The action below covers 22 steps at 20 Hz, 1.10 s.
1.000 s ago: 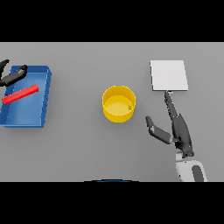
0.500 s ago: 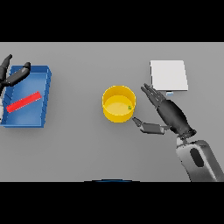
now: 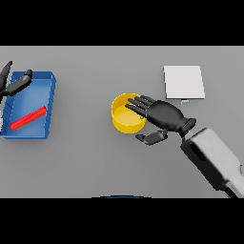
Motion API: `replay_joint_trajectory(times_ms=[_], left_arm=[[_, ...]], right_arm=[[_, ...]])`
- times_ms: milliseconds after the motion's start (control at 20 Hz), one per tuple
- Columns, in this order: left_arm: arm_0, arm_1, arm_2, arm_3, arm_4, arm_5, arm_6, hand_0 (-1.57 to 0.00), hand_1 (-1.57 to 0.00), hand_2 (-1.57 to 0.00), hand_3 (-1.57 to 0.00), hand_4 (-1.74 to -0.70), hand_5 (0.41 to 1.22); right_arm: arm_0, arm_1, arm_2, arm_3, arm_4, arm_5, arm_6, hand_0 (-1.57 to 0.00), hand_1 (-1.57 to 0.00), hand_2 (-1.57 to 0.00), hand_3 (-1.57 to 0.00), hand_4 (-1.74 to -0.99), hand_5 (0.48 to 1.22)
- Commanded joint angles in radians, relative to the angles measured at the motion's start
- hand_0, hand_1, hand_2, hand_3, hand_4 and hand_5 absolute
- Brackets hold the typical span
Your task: Pick up the red beaker and tilt it to pour out 1 green nut into yellow bowl. Pick up the yellow bowl and place it on the metallic measuring scale.
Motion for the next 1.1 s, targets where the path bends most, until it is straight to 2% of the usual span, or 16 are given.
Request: replay_joint_trajectory(times_ms=[0,250,350,400,500,800,850,950,1000,1050], left_arm=[[-0.003,0.009,0.011,0.006,0.004,-0.002,-0.004,0.0,0.0,0.0,0.0,-0.81,0.695],[-0.003,0.001,0.007,0.006,0.003,0.0,0.003,0.0,0.0,0.0,0.0,-0.81,0.693],[-0.01,0.006,0.006,0.009,0.0,-0.003,0.005,0.0,0.0,0.0,0.0,-0.81,0.701],[-0.005,0.008,0.008,0.012,0.002,-0.007,-0.013,0.0,0.0,0.0,0.0,-0.81,0.7],[0.0,0.009,0.007,0.013,-0.002,-0.006,-0.02,0.0,0.0,0.0,0.0,-0.8,0.702],[-0.004,0.027,0.011,0.01,-0.004,-0.017,-0.005,0.0,0.0,0.0,0.0,-0.79,0.708],[0.003,0.024,0.006,0.01,-0.006,-0.016,-0.008,0.0,0.0,0.0,0.0,-0.79,0.711],[0.012,0.016,0.003,0.01,-0.007,-0.012,-0.025,0.0,0.0,0.0,0.0,-0.79,0.714],[0.002,0.011,0.001,0.018,-0.01,-0.01,-0.024,0.0,0.0,0.0,0.0,-0.79,0.712],[0.001,0.016,0.001,0.021,-0.015,-0.009,-0.02,0.0,0.0,0.0,0.0,-0.79,0.711]], right_arm=[[-0.021,-0.001,0.012,0.02,0.008,0.01,-0.012,0.0,0.0,0.0,0.0,-1.153,0.639],[-0.116,0.015,0.077,0.121,0.039,0.083,-0.051,0.0,0.0,0.0,0.0,-1.157,0.652],[-0.161,0.041,0.104,0.171,0.056,0.11,-0.03,0.0,0.0,0.0,0.0,-1.159,0.663],[-0.168,0.03,0.113,0.184,0.061,0.122,-0.049,0.0,0.0,0.0,0.0,-1.162,0.667],[-0.204,0.049,0.132,0.219,0.072,0.146,-0.036,0.0,0.0,0.0,0.0,-1.168,0.673],[-0.239,0.086,0.168,0.326,0.098,0.153,-0.032,0.0,0.0,0.0,-0.01,-1.188,0.693],[-0.232,0.077,0.168,0.316,0.092,0.159,-0.048,0.0,0.0,0.0,-0.02,-1.195,0.708],[-0.243,0.084,0.162,0.341,0.095,0.156,-0.031,0.0,-0.01,-0.04,-0.08,-1.234,0.77],[-0.246,0.084,0.163,0.339,0.094,0.16,-0.035,-0.05,-0.06,-0.09,-0.13,-1.261,0.809],[-0.248,0.084,0.165,0.331,0.096,0.159,-0.04,-0.19,-0.18,-0.19,-0.21,-1.309,0.891]])
